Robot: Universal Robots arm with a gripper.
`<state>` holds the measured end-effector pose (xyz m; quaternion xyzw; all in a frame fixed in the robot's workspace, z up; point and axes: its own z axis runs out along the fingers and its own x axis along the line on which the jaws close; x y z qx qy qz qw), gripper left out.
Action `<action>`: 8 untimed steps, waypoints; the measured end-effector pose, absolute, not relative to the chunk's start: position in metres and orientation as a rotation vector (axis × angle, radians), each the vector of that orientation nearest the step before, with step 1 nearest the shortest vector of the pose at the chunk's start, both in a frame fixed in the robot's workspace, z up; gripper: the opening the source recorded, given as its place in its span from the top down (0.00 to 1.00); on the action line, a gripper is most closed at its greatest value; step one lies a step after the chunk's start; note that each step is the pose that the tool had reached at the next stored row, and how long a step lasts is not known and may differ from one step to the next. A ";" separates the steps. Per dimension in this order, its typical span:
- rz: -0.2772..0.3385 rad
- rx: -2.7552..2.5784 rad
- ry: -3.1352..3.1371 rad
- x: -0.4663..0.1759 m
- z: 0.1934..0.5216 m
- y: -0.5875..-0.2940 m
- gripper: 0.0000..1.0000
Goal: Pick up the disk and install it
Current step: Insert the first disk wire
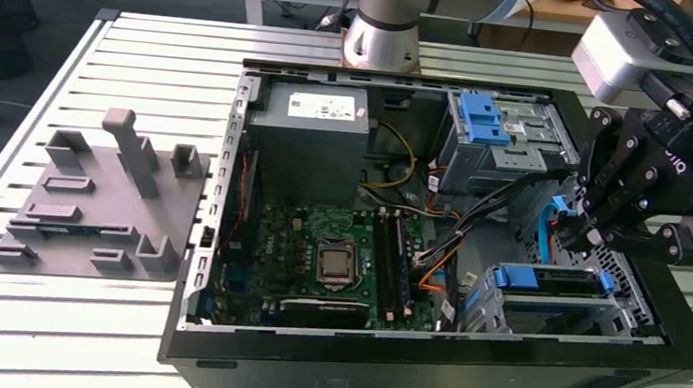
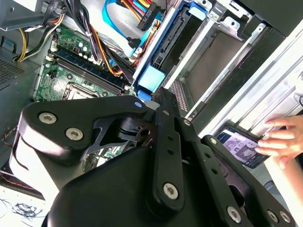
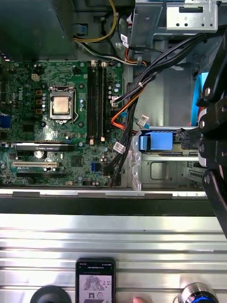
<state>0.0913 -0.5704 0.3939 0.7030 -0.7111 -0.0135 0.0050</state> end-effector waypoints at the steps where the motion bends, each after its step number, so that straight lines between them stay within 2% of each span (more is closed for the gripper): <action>1: -0.042 2.202 -2.227 0.092 0.394 -0.570 0.89; 8: -0.042 2.202 -2.227 0.092 0.394 -0.570 0.89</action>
